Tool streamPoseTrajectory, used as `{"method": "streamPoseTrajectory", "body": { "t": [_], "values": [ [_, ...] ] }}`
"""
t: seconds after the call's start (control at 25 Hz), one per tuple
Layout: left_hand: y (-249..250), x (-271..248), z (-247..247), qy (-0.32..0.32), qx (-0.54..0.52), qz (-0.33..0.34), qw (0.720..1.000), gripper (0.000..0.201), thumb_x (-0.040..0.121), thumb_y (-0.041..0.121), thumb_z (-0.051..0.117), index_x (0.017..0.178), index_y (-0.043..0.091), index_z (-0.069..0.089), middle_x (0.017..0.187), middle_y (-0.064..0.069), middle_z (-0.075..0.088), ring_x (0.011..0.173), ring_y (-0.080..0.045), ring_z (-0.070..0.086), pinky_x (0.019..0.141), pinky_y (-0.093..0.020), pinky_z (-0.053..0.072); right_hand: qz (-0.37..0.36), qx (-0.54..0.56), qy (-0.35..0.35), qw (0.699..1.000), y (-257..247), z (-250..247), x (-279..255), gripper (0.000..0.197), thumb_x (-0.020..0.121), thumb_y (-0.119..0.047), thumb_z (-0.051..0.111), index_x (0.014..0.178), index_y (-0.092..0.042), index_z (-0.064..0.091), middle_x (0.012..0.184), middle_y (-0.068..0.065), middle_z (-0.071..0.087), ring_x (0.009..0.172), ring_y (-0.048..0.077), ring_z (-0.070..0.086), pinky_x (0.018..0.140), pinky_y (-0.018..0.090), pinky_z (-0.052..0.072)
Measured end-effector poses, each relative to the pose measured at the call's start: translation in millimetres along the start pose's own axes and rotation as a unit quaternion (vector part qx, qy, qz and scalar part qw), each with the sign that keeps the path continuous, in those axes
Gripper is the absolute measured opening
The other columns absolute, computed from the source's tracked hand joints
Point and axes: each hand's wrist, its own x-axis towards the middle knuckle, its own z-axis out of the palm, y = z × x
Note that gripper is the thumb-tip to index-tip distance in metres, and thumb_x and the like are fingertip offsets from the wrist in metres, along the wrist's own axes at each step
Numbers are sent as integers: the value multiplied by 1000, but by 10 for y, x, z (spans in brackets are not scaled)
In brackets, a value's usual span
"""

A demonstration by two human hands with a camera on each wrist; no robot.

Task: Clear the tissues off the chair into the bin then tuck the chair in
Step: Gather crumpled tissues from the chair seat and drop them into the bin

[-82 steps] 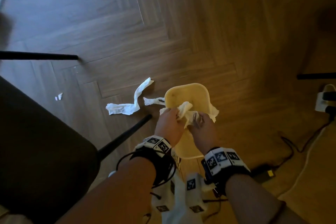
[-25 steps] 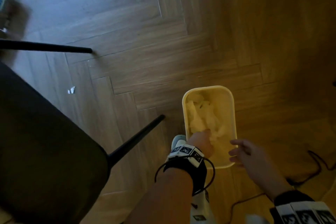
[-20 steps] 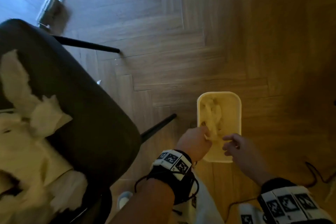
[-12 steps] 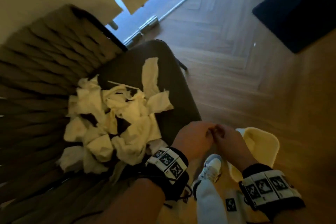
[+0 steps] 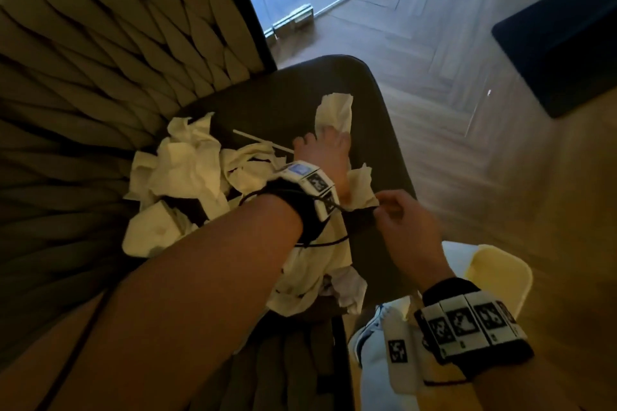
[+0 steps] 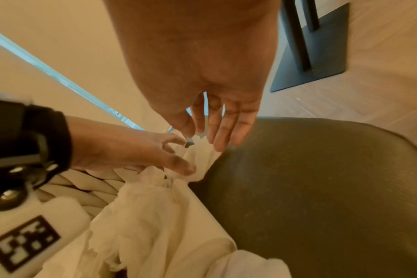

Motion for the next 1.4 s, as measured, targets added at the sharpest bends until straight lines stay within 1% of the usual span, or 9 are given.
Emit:
{"method": "streamPoseTrajectory", "body": {
  "t": [0.12,0.24,0.4,0.52,0.68,0.92,1.12,1.28,1.4],
  "values": [
    [135,72,131,19,10,120,993,57,84,28,63,134,16,37,135,-14,44,121,-35,47,97,-48,41,44,20,32,998,-12,34,-88,24,88,-20,57,112,-23,60,91,-8,64,85,8,62,76,29,52],
    [158,78,133,-16,-31,197,980,39,86,17,62,123,13,49,123,-11,54,110,-29,56,91,-39,46,63,5,-22,998,-32,-12,-303,35,85,-25,63,119,-22,56,95,-9,63,87,4,60,74,22,49],
    [-91,-21,-177,90,-224,162,957,10,91,14,53,99,16,58,101,-3,56,95,-17,55,84,-26,44,106,-54,-141,983,44,201,-584,84,65,-60,69,135,-27,38,128,-3,51,112,14,55,92,35,50],
    [-428,-324,-424,145,-330,110,926,8,89,12,57,90,19,55,91,6,53,82,-5,52,74,-17,43,166,-37,-150,974,20,473,-568,97,57,-68,69,136,-25,34,133,1,44,115,21,53,95,42,49],
    [-782,-956,-416,78,-382,66,918,13,85,13,63,85,20,53,80,9,54,73,-1,52,61,-12,38,166,-60,-103,979,-71,556,-290,80,65,-61,71,127,-20,41,119,3,50,101,19,56,84,34,50],
    [-998,-1269,227,-65,-369,-27,927,22,81,16,66,97,24,53,93,0,59,83,-16,58,63,-21,44,114,-78,-245,960,-163,676,-91,32,80,-41,67,100,-17,60,82,-6,55,70,6,51,59,20,43],
    [-716,-1158,806,-160,-344,-56,924,91,66,40,78,140,28,28,141,-4,40,128,-25,42,101,-41,42,166,18,-244,955,-138,707,-65,18,85,-23,64,99,-13,63,94,8,67,82,19,66,70,31,57],
    [-603,-1110,981,-99,-345,-58,931,70,70,30,77,130,19,43,134,-8,46,122,-26,47,97,-37,42,181,65,-258,947,-164,693,-103,20,87,-17,61,106,-11,61,101,10,66,93,23,66,81,38,57],
    [-712,-1099,993,-91,-337,-51,936,19,80,23,64,96,12,64,93,-4,65,93,-24,62,71,-31,50,111,65,-267,955,-194,658,-147,23,85,-23,65,107,-17,61,95,0,65,88,15,63,83,35,55]
  ]
}}
